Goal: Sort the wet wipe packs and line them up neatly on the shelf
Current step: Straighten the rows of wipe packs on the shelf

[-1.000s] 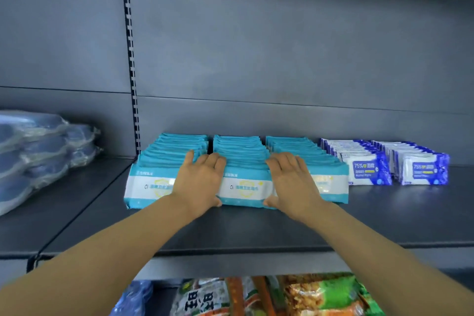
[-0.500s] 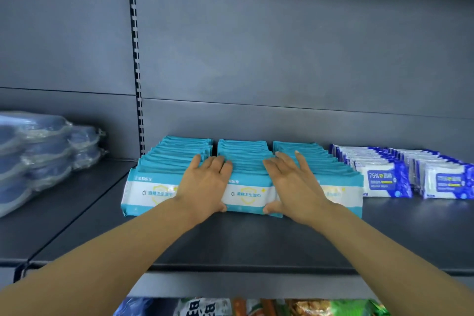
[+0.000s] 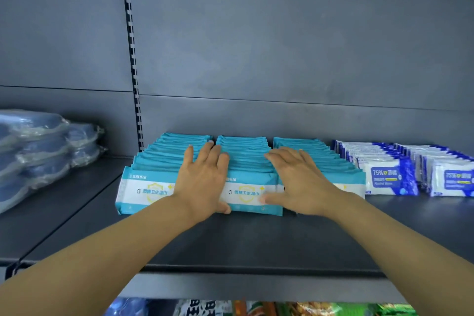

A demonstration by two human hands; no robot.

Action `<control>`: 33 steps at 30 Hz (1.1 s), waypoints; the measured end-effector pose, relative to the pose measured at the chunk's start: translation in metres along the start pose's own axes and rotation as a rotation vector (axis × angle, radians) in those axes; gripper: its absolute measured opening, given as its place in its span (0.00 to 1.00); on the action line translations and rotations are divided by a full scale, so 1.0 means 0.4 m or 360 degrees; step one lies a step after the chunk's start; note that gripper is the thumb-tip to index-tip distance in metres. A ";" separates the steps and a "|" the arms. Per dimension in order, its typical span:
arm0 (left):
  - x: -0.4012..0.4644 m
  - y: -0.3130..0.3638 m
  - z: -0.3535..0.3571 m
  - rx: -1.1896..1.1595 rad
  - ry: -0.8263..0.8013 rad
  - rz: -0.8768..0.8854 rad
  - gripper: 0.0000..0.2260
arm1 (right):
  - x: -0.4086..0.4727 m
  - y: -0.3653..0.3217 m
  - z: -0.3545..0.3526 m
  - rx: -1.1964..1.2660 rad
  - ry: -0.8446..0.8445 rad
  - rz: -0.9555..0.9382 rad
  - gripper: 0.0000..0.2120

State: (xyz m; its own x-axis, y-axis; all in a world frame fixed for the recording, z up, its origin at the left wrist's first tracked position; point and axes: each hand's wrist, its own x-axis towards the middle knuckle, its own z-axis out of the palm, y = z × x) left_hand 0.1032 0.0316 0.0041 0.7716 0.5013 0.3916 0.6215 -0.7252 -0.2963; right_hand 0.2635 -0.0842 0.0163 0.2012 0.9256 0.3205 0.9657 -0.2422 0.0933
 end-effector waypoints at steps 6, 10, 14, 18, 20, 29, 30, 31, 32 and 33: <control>0.030 0.035 0.004 -0.0018 -0.0023 0.0103 0.48 | 0.151 0.053 -0.040 0.0225 0.0005 0.0162 0.18; 0.033 0.030 0.012 -0.0059 -0.0040 0.0064 0.42 | 0.233 0.026 -0.028 0.0329 -0.0334 0.0113 0.20; 0.021 0.033 0.009 -0.0027 0.0001 0.0086 0.39 | 0.260 -0.010 -0.017 0.0349 -0.0447 0.0042 0.22; 0.019 0.031 0.003 -0.0028 0.0042 0.0119 0.37 | 0.261 -0.001 -0.013 0.0344 -0.0423 -0.0010 0.23; 0.025 0.026 0.003 -0.0064 0.0041 0.0124 0.40 | 0.259 0.005 -0.004 0.0306 -0.0405 0.0029 0.25; 0.119 -0.007 -0.010 -0.0158 -0.0482 0.0201 0.60 | 0.231 0.063 -0.021 0.0134 -0.0336 0.0225 0.26; 0.129 -0.009 -0.014 -0.0209 -0.0568 0.0190 0.60 | 0.229 0.065 -0.021 0.0114 -0.0361 0.0221 0.28; 0.137 -0.011 -0.017 -0.0257 -0.0641 0.0180 0.61 | 0.229 0.067 -0.023 0.0115 -0.0363 0.0222 0.29; 0.143 -0.013 -0.018 -0.0290 -0.0696 0.0177 0.60 | 0.227 0.069 -0.026 0.0123 -0.0348 0.0223 0.29; 0.146 -0.013 -0.018 -0.0304 -0.0728 0.0182 0.60 | 0.226 0.072 -0.027 0.0126 -0.0335 0.0225 0.29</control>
State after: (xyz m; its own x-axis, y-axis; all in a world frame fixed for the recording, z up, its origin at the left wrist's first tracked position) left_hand 0.1439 0.0612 0.0349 0.8402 0.5380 -0.0682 0.5267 -0.8395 -0.1337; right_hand 0.3078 -0.0105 0.0582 0.3568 0.9263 0.1213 0.9337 -0.3577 -0.0154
